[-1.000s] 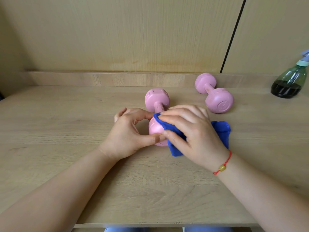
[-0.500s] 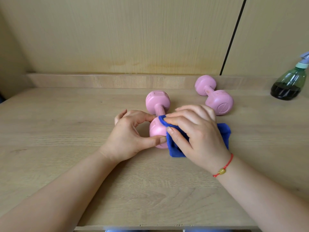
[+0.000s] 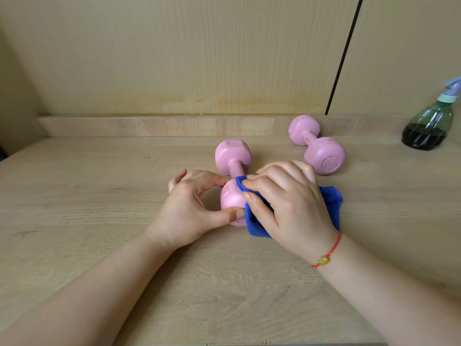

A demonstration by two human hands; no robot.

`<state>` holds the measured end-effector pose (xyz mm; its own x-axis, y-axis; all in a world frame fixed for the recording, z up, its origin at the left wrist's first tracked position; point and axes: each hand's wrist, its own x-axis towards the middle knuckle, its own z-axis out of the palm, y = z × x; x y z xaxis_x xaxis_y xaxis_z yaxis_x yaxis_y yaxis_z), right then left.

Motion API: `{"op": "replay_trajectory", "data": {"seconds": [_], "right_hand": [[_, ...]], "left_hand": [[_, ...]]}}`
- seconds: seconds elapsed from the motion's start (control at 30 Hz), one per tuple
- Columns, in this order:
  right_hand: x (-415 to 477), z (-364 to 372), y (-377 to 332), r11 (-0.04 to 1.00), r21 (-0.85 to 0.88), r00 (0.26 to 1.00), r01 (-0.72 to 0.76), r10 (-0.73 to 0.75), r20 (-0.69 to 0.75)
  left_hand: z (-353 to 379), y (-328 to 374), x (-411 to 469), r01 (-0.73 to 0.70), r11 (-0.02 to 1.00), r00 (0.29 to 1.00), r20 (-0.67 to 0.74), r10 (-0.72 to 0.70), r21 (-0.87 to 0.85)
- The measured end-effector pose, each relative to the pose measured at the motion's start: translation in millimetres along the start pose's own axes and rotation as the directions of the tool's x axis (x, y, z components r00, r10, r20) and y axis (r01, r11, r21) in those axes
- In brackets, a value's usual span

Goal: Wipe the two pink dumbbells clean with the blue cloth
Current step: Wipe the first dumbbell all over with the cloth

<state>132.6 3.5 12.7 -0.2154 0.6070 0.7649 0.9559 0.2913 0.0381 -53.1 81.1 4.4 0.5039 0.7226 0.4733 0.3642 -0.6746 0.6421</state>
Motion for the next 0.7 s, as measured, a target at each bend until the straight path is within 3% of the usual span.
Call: {"op": "replay_trajectory", "data": {"seconds": [0.1,0.2,0.53,0.7], "right_hand": [[-4.5,-2.0,5.7,0.995,0.065,0.995,0.078,-0.074,-0.061],[-5.4,-2.1,4.0,0.981,0.129,0.989,0.146,-0.143,-0.033],[-1.4,-0.4,-3.9,0.998,-0.004,0.995,-0.061,0.062,0.076],[-12.9,0.2,7.2,0.987,0.156,1.000,-0.020,0.022,-0.012]], "left_hand": [[-0.3,-0.8,0.0,0.010,1.000,1.000,-0.009,-0.010,-0.004],[-0.3,-0.8,0.1,-0.001,1.000,1.000,-0.010,0.001,0.003],[-0.8,2.3,0.6,-0.002,1.000,1.000,-0.010,0.002,-0.008],[-3.2,2.1,0.5,0.015,1.000,1.000,-0.003,-0.015,0.009]]}}
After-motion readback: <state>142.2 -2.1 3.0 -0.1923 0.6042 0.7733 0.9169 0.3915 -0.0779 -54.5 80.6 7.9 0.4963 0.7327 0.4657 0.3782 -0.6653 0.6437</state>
